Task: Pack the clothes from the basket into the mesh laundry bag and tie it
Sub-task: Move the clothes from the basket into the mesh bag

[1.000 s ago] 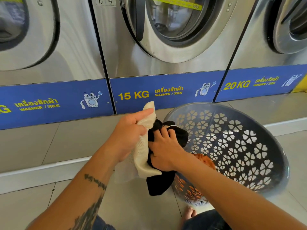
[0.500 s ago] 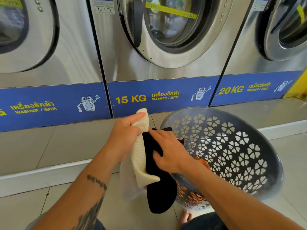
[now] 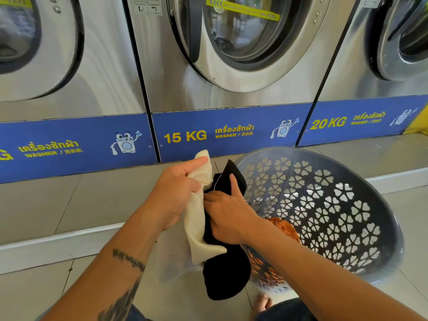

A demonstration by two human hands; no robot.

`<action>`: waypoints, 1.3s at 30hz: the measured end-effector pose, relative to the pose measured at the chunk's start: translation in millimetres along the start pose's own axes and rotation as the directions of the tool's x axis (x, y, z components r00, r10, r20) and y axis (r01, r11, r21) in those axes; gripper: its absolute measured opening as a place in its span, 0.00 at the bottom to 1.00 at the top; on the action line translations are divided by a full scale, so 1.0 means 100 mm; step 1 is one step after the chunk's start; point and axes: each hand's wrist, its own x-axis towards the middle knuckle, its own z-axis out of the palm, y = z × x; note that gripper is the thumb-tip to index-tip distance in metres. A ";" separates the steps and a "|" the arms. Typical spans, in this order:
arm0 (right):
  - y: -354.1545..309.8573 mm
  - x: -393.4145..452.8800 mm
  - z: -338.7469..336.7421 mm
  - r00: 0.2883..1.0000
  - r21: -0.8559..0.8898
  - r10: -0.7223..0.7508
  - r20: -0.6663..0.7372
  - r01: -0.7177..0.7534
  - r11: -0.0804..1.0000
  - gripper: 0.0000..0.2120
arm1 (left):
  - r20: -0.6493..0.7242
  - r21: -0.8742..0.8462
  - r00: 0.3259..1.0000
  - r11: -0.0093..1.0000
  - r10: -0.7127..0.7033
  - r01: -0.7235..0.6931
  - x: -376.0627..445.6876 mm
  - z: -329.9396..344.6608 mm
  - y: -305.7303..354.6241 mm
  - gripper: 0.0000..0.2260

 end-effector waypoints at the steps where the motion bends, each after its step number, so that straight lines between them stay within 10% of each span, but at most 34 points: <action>1: 0.00 0.00 -0.01 0.999 0.023 0.035 0.034 -0.035 0.999 0.24 | -0.029 0.015 1.000 1.000 -0.004 0.005 0.03 -0.04 -0.01 0.29; 6: 0.24 -0.07 -0.13 0.933 0.391 0.335 -0.130 -0.262 0.882 0.34 | -0.103 0.043 0.995 0.999 -0.006 0.010 0.08 -0.15 -0.02 0.28; 11: 0.36 -0.14 -0.11 0.791 0.666 0.563 0.238 -0.555 0.499 0.41 | -0.080 0.073 0.997 0.997 0.016 -0.011 0.03 -0.04 -0.01 0.28; 20: 0.08 -0.11 -0.07 0.896 0.546 0.422 -0.139 -0.287 0.787 0.14 | -0.075 0.137 0.995 0.989 0.059 -0.048 0.00 0.01 -0.01 0.27; 29: -0.07 -0.09 -0.07 0.986 0.511 0.097 -0.136 -0.015 0.859 0.22 | -0.042 0.097 0.997 0.994 0.064 -0.060 -0.03 -0.09 0.02 0.27; 39: -0.12 -0.02 0.03 0.995 0.483 0.079 0.062 -0.099 0.870 0.22 | -0.091 0.113 0.994 0.993 0.052 -0.042 -0.01 -0.13 -0.03 0.29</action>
